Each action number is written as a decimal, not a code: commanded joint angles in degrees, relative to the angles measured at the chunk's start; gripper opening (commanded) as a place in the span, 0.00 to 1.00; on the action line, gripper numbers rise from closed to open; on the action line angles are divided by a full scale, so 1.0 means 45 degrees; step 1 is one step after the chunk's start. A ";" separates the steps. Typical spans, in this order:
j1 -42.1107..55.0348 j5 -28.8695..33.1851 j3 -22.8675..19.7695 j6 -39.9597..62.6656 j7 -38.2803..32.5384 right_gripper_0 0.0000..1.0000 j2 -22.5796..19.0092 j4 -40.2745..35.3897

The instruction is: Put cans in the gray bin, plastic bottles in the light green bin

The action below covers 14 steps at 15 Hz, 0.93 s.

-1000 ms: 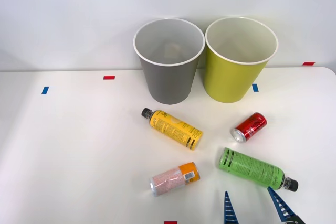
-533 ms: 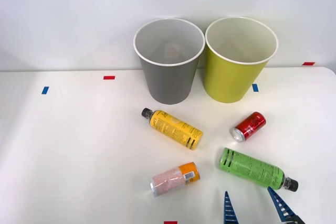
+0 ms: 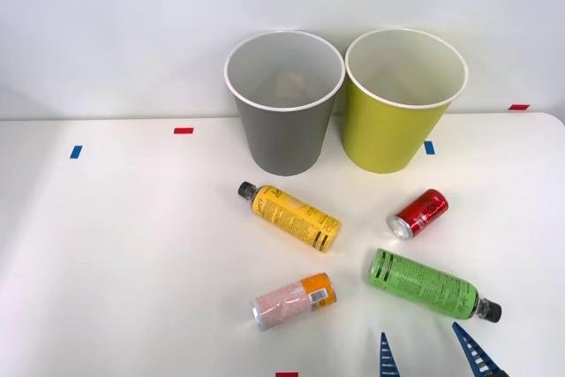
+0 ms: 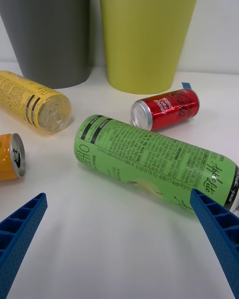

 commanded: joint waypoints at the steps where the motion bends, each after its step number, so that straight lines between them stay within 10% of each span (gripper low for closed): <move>1: 0.0021 0.0007 -0.0018 0.0074 0.0189 1.00 -0.0552 -0.0688; 10: -0.0272 -0.0696 0.0393 1.1090 -0.0495 1.00 -0.3775 -0.8129; 14: -0.1736 -0.1497 0.0041 1.3570 -0.1589 1.00 -0.5513 -0.8826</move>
